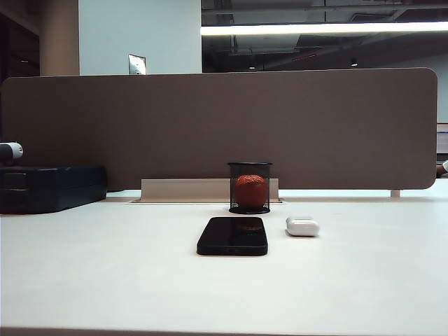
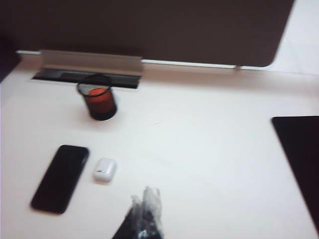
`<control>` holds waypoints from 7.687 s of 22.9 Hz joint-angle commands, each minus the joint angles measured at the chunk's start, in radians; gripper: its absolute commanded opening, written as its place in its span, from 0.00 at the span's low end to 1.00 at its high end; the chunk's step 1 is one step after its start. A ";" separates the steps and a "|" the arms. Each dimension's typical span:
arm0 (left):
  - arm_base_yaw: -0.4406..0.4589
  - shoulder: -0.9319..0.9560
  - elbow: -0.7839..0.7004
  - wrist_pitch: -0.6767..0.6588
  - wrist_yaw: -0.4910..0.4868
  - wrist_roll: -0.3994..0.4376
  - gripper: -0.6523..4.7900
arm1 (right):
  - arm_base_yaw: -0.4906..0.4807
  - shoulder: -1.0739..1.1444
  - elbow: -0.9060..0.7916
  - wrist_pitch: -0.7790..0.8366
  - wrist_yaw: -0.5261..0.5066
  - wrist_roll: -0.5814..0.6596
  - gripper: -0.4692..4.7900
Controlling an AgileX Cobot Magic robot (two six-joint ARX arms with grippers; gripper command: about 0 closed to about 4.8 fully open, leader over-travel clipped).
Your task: Find the wireless headphone case on the desktop and place it on the left side of the phone.
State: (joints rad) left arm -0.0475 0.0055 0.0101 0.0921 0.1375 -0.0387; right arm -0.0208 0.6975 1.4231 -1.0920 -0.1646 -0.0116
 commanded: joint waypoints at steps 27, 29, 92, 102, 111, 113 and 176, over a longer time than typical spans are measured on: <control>-0.001 0.001 0.002 0.006 -0.003 0.001 0.11 | 0.003 0.290 0.052 -0.179 -0.283 0.015 0.20; -0.001 0.001 0.002 0.006 -0.003 0.001 0.11 | 0.003 0.290 0.052 -0.170 -0.283 0.015 0.21; -0.001 0.001 0.002 0.014 0.160 0.001 0.11 | 0.398 1.081 0.051 0.304 -0.040 0.065 1.00; -0.001 0.001 0.002 0.008 0.356 0.002 0.11 | 0.416 1.174 0.051 0.360 0.044 0.148 1.00; -0.001 0.001 0.003 -0.072 0.495 0.001 0.11 | 0.417 1.240 0.051 0.401 0.060 0.206 1.00; -0.001 0.001 0.003 -0.121 0.495 0.001 0.11 | 0.417 1.256 0.051 0.414 0.059 0.226 1.00; -0.001 0.001 0.003 -0.143 0.495 0.001 0.11 | 0.468 1.195 0.051 0.335 0.115 0.274 0.36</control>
State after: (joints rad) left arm -0.0475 0.0055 0.0101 -0.0647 0.6258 -0.0387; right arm 0.4450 1.9087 1.4681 -0.7654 -0.0307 0.2573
